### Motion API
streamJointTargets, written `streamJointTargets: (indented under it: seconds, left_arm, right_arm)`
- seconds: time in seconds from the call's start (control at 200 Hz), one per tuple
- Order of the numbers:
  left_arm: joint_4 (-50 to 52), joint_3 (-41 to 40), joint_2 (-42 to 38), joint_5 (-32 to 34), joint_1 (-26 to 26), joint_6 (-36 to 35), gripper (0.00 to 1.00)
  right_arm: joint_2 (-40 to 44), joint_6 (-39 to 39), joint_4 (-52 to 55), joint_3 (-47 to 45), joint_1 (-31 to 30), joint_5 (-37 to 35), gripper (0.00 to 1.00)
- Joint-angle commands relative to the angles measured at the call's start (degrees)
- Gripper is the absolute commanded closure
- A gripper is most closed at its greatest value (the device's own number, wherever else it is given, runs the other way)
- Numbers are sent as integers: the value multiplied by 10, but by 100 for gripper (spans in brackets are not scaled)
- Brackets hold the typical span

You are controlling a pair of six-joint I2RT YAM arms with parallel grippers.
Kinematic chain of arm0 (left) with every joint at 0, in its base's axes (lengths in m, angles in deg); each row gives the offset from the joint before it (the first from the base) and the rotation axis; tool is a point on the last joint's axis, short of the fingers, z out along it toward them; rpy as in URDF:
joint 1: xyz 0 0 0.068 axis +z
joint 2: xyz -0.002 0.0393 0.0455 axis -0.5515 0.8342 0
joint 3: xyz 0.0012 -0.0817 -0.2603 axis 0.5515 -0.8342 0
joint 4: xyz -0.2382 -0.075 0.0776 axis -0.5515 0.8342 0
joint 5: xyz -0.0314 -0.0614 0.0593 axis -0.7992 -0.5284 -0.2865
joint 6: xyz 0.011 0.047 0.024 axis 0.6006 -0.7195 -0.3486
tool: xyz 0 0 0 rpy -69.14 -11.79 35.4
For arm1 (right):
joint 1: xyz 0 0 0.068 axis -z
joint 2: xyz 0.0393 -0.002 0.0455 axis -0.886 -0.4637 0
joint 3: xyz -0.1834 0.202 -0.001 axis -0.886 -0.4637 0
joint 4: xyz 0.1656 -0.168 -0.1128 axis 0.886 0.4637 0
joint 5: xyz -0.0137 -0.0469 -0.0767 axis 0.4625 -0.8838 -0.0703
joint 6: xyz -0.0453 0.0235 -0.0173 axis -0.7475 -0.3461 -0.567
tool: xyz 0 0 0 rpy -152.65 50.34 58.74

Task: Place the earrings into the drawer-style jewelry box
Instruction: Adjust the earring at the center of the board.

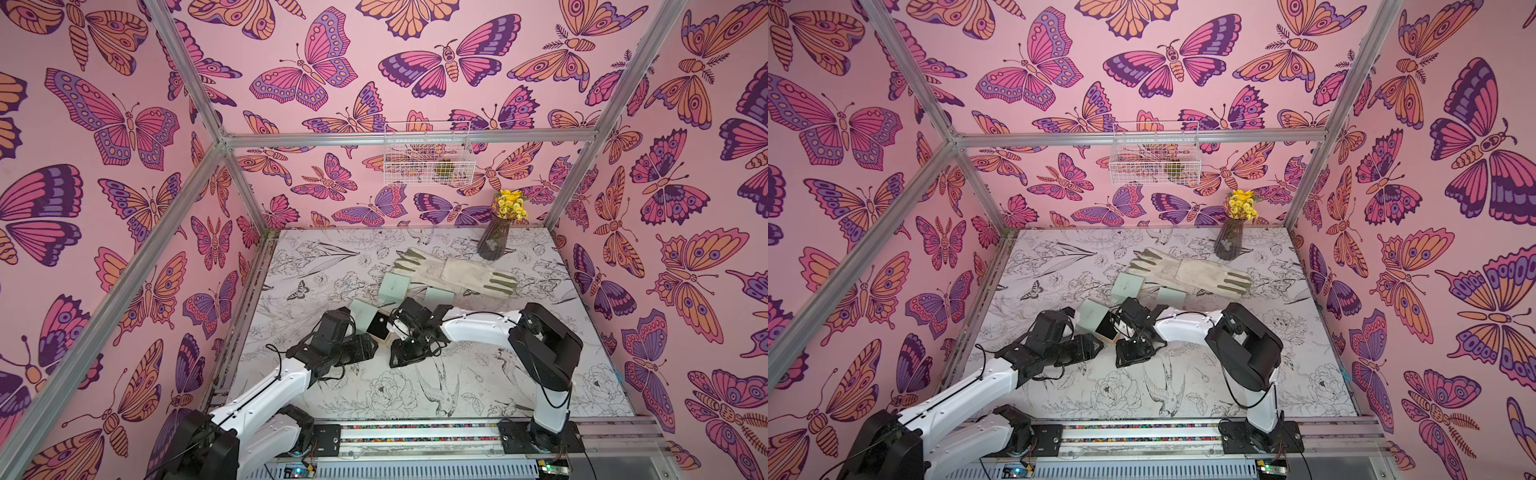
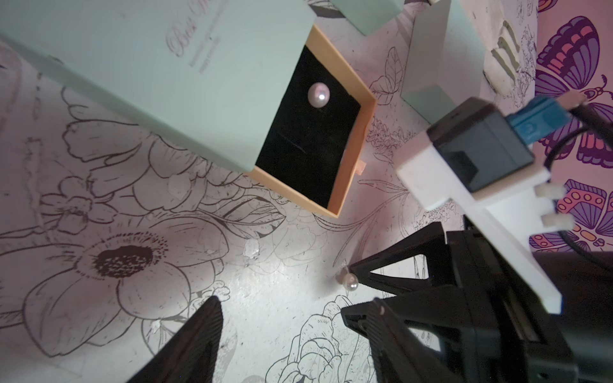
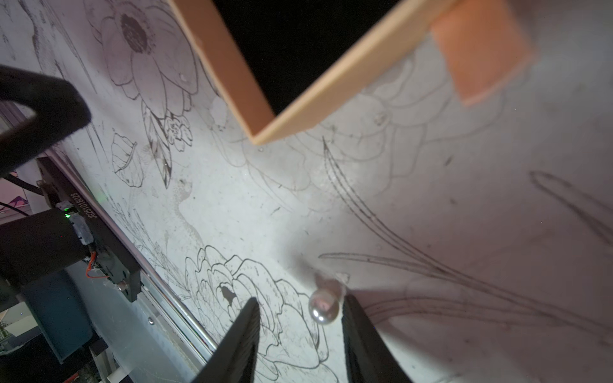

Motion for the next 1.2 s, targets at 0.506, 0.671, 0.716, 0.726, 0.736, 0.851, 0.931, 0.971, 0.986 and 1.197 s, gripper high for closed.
streamJointTargets:
  seconds: [0.506,0.671,0.716,0.726,0.736,0.851,0.931,0.971,0.986,1.197]
  left_arm:
    - [-6,-41,-73,19,18,30,29]
    - [1,-56,-90,2,37,35,29]
    - [1,-59,-93,1,39,37,29]
    - [2,-60,-94,1,39,37,29]
    - [1,-60,-94,1,39,38,29]
    - [1,-65,-99,-4,47,40,29]
    - [1,-66,-100,-7,53,39,29]
    - [1,-66,-100,-8,56,38,29]
    - [1,-66,-99,-8,56,37,29]
    - [1,-58,-82,-13,59,29,29]
  right_arm:
    - [-43,-37,92,52,-26,-66,60]
    - [-51,-68,101,67,-36,-57,60]
    - [-54,-78,106,72,-39,-57,60]
    - [-54,-80,107,73,-40,-57,60]
    - [-54,-82,108,74,-40,-58,60]
    - [-54,-98,118,79,-43,-63,60]
    - [-54,-106,123,81,-43,-70,60]
    - [-56,-110,126,82,-44,-72,60]
    - [-56,-112,128,83,-43,-73,60]
    - [-54,-123,136,86,-44,-87,61]
